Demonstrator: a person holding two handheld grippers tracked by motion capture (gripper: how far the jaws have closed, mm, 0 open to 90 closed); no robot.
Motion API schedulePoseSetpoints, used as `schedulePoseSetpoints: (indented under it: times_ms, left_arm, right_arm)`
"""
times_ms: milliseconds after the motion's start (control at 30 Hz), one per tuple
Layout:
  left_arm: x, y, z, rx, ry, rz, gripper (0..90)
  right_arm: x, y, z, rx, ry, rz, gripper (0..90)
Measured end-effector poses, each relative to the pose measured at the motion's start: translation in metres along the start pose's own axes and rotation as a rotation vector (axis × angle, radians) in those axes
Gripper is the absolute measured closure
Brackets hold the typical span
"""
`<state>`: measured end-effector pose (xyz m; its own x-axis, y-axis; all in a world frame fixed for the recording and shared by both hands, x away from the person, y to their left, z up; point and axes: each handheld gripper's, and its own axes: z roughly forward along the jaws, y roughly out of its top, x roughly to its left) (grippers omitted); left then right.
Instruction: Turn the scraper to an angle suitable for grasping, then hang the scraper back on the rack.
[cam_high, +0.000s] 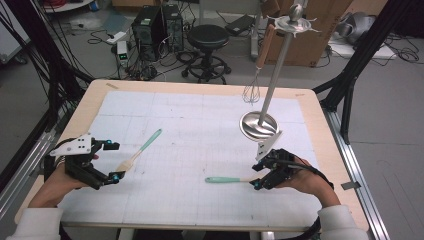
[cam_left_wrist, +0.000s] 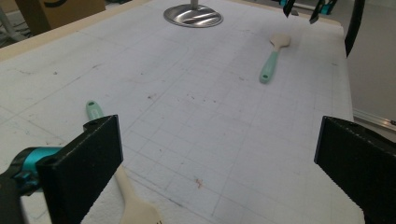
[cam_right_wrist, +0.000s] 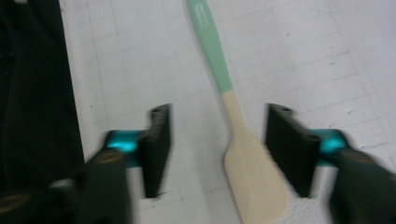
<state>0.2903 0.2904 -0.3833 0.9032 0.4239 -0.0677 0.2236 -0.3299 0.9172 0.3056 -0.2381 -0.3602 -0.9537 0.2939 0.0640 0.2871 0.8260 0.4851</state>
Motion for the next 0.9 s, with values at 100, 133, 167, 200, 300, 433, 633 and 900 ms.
schedulePoseSetpoints:
  times_ms: [100, 133, 167, 200, 300, 433, 633, 900]
  left_arm:
    - [0.0, 0.0, 0.0, -0.001, 0.0, 0.001, 1.7]
    - [0.0, 0.0, 0.0, -0.001, 0.0, 0.0, 1.7]
    - [0.0, 0.0, 0.0, -0.002, 0.002, -0.002, 1.7]
    - [0.0, 0.0, -0.001, -0.001, 0.002, -0.001, 1.7]
    - [0.0, 0.0, -0.002, -0.003, 0.002, 0.002, 1.7]
    - [-0.001, 0.0, -0.002, -0.004, -0.002, 0.003, 1.7]
    - [-0.002, 0.0, -0.002, 0.001, -0.002, 0.007, 1.7]
    - [-0.001, 0.001, -0.003, -0.006, 0.003, 0.006, 1.7]
  right_arm:
    - [0.0, 0.002, -0.007, -0.042, -0.019, -0.008, 5.7]
    - [0.001, 0.002, -0.009, -0.06, -0.027, -0.006, 0.6]
    - [0.001, 0.003, -0.011, -0.088, -0.04, -0.012, 0.2]
    - [0.002, 0.004, -0.014, -0.115, -0.04, -0.018, 0.2]
    - [0.003, 0.007, -0.021, -0.169, -0.038, -0.034, 0.2]
    - [0.004, 0.01, -0.026, -0.157, -0.036, -0.055, 0.2]
    - [0.004, 0.014, -0.027, -0.13, -0.036, -0.064, 0.2]
    - [0.003, 0.021, -0.03, -0.111, -0.041, -0.073, 0.2]
